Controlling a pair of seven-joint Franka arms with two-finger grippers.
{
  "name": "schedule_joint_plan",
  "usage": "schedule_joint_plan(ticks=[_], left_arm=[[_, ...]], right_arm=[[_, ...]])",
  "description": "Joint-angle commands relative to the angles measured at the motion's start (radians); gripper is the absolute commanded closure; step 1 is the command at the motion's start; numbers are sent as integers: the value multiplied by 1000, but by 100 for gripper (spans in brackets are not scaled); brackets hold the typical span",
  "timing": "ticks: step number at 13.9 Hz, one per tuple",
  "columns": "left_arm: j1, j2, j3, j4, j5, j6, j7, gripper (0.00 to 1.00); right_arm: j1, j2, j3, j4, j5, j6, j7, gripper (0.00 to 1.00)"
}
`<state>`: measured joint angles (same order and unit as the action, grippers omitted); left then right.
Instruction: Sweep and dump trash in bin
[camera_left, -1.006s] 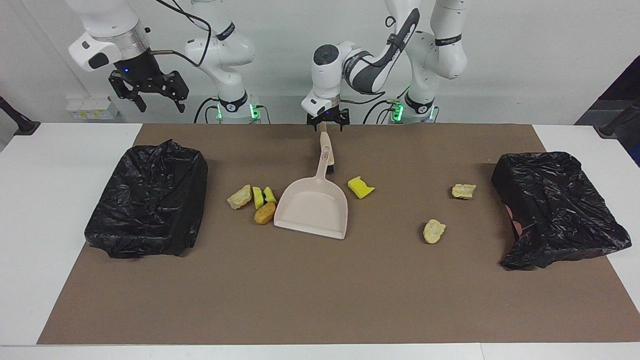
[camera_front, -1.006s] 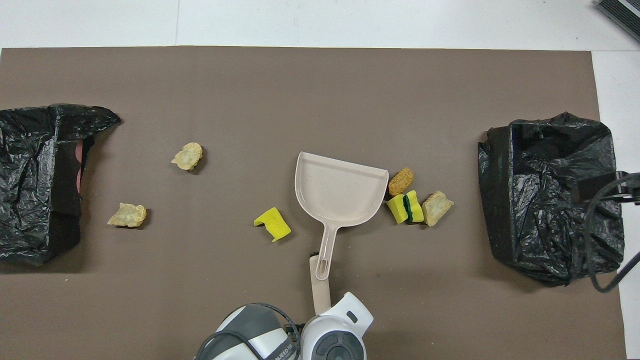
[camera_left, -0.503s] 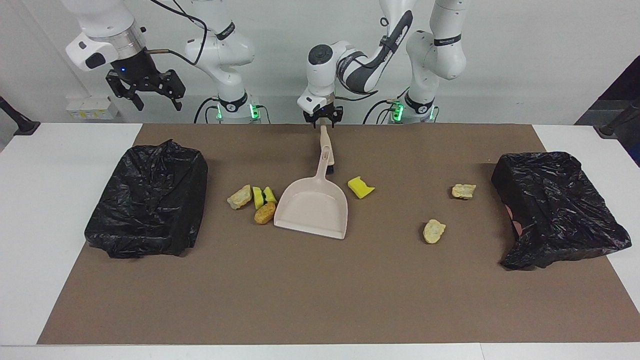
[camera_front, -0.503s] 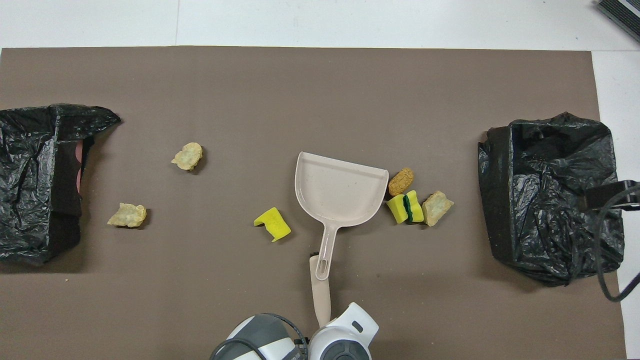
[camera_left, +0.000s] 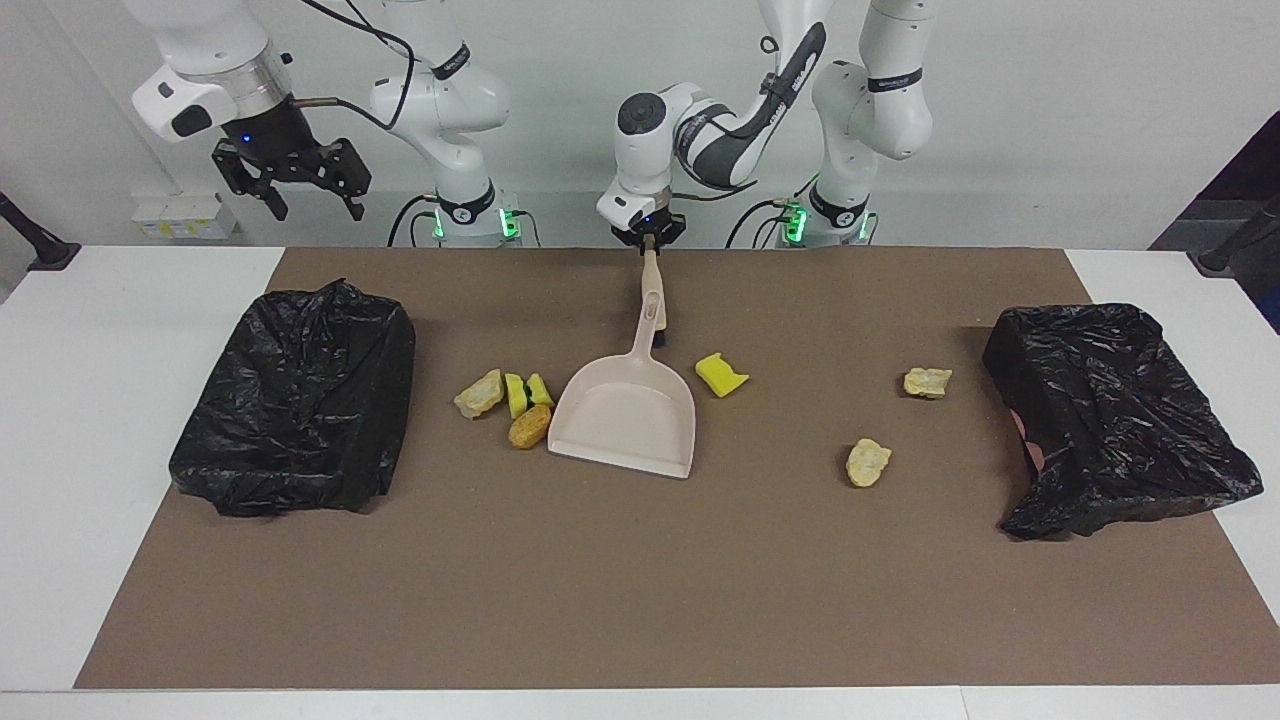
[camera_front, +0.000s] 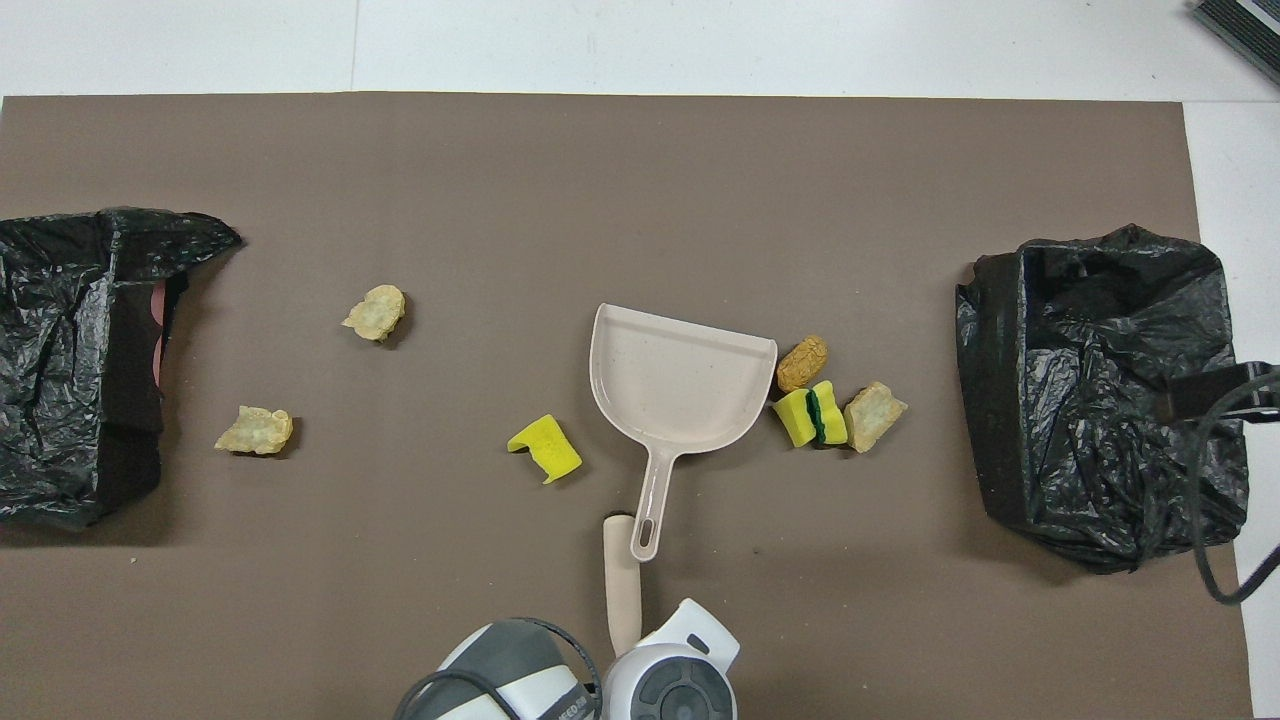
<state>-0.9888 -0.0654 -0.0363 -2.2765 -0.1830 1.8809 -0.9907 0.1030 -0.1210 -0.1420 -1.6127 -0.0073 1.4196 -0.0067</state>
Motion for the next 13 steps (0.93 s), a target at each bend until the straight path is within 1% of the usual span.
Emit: schedule_joint_plan(ticks=[1, 2, 3, 6, 7, 9, 11, 12, 13], left_arm=[[121, -34, 0, 6, 2, -124, -42, 100], [171, -25, 0, 21, 34, -149, -42, 100], [217, -14, 0, 35, 92, -157, -48, 100], [313, 9, 0, 55, 233, -163, -190, 100], [356, 19, 0, 64, 258, -190, -210, 100], [438, 36, 0, 84, 344, -244, -210, 100], [551, 51, 0, 77, 390, -206, -207, 100], [606, 58, 0, 72, 392, -188, -198, 100], [637, 56, 0, 63, 392, -166, -165, 100]], right_arm=[[-8, -25, 2, -29, -11, 12, -29, 0], [-8, -25, 2, -29, -11, 10, -29, 0], [-8, -23, 4, -29, -10, 13, -29, 0], [7, -14, 15, -27, -11, 24, -18, 0], [21, -6, 21, -27, -10, 24, -6, 0], [84, 29, 21, -29, 1, 51, 97, 0], [165, 84, 21, -33, 10, 97, 184, 0], [208, 113, 22, -35, 13, 123, 241, 0], [257, 145, 24, -36, 18, 149, 305, 0]])
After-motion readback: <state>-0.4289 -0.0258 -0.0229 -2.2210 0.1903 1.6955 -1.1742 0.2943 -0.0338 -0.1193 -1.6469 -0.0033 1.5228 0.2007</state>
